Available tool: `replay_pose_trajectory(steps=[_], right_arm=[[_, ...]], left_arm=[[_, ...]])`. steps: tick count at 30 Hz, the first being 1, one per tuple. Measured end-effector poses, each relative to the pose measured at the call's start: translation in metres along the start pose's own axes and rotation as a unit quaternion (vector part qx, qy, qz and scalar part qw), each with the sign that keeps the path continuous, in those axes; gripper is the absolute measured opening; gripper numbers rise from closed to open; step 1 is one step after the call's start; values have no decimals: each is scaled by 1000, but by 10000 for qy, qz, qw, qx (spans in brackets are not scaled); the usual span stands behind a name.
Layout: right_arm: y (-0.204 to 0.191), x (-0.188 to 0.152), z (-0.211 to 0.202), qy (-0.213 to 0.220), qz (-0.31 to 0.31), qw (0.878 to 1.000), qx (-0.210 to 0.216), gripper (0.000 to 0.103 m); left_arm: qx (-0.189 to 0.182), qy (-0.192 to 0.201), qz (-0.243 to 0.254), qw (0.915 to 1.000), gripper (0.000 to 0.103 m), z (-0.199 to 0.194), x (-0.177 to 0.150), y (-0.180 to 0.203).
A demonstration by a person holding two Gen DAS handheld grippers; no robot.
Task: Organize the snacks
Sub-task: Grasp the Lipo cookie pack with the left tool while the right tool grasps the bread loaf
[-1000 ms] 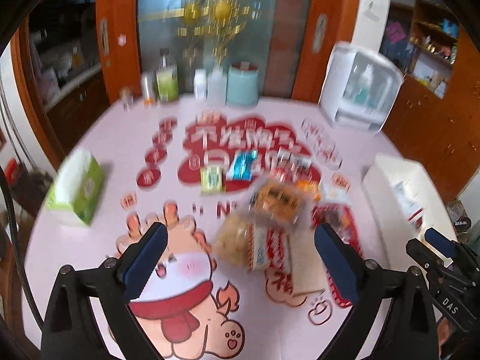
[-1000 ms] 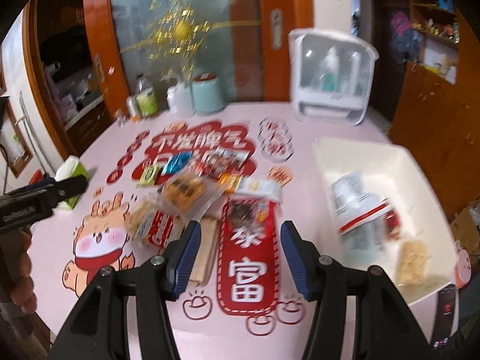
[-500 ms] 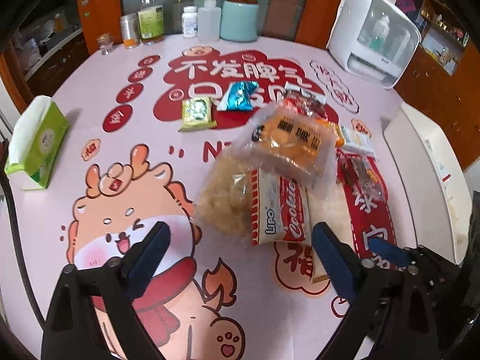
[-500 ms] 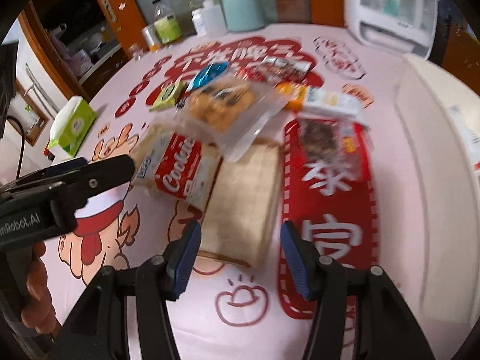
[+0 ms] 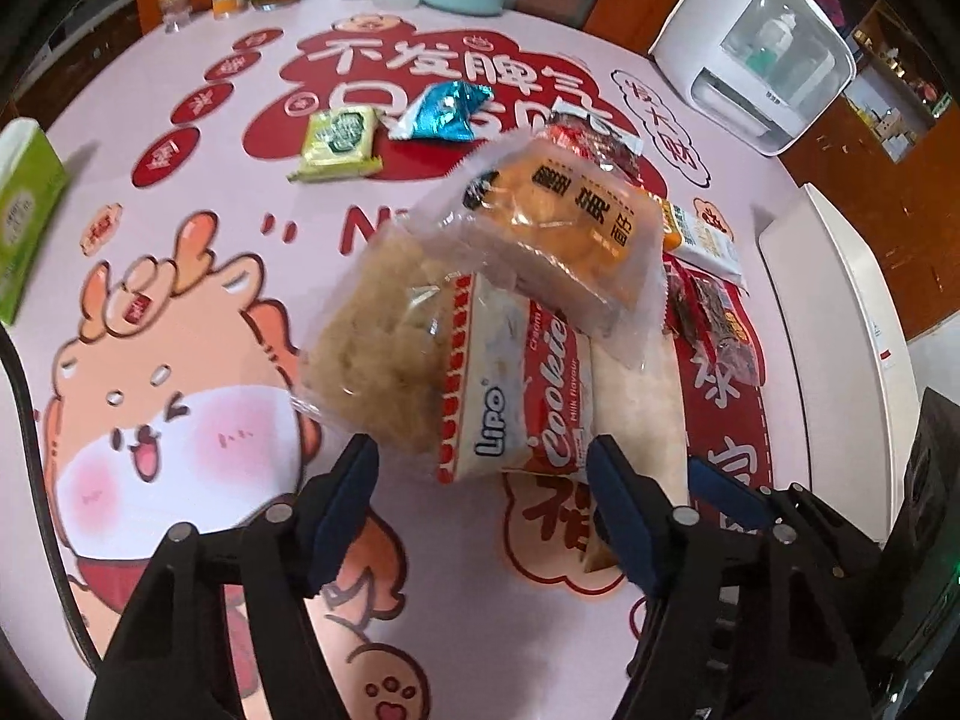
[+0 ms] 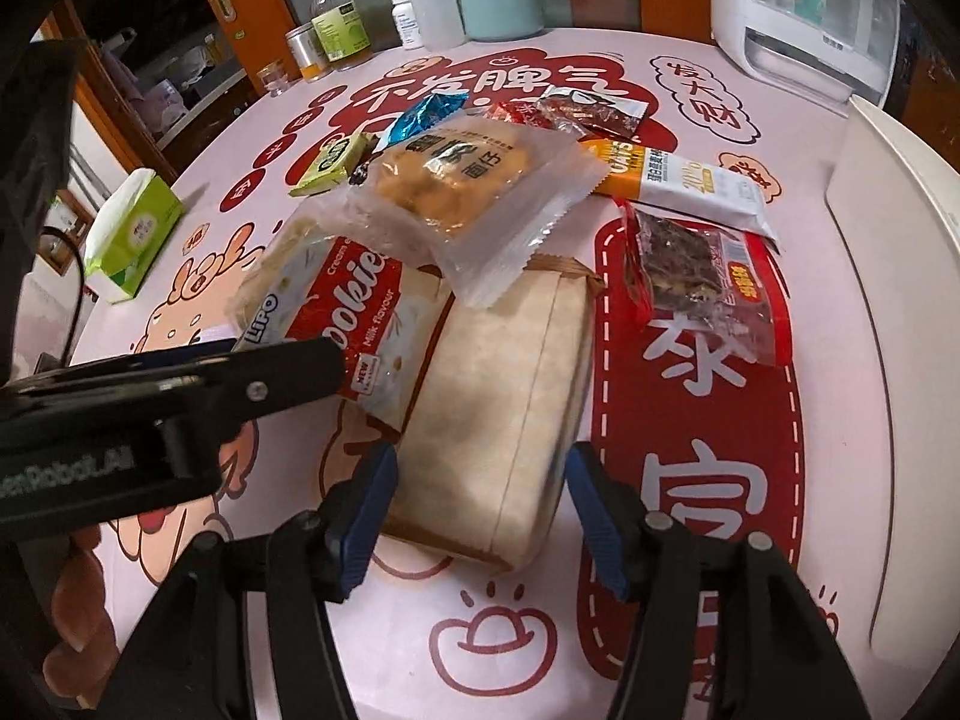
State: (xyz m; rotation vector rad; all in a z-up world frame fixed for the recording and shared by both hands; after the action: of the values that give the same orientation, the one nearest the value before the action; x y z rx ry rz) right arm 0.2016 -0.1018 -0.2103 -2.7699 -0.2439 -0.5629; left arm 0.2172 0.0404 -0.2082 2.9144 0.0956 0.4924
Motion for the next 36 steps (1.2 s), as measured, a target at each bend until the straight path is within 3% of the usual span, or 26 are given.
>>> replay_pose_trajectory(steps=[5,10,13,16,23,29,31,36], right_arm=[[-7,-1,3,6,-199,9998,-94,71],[-16,-5,8,27,-514,9978,-427,73],[-12,-7,7,47,-584,9962,-652,72],[-1,-9,0,90,-550,9962,-673,63],[22,-14,-10,92,-359,9963,-779,63],[23,-13,-10,159,-347,9958,-832,63],[23,-14,-10,185,-372,9958,-812,61],[25,-15,-14,205,-389,9964,-727,57]], left_arm=[[-1,-20,-110,9999,64,6,1,4],[-303,-80,-325,9990,40,12,5,7],[-409,-120,-398,9983,38,16,6,10],[-439,-136,-410,9981,37,18,5,13],[-765,-120,-576,9953,38,25,6,18],[-687,47,-586,9959,38,28,10,27],[-657,121,-526,9964,30,29,9,29],[-729,417,-457,9954,21,18,6,30]])
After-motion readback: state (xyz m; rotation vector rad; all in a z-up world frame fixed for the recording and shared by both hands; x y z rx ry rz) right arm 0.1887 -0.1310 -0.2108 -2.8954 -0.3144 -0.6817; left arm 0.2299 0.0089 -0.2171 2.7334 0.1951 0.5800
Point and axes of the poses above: each gripper's, at about its wrist camera, not at the fingertips, and z roughly the way its jaws point, y to its right, x to its top, the point moved 4 cm from there along z, roughly the way its jaws point, and after that the axes turned 5 degrees about x, right-handed, at the moved point
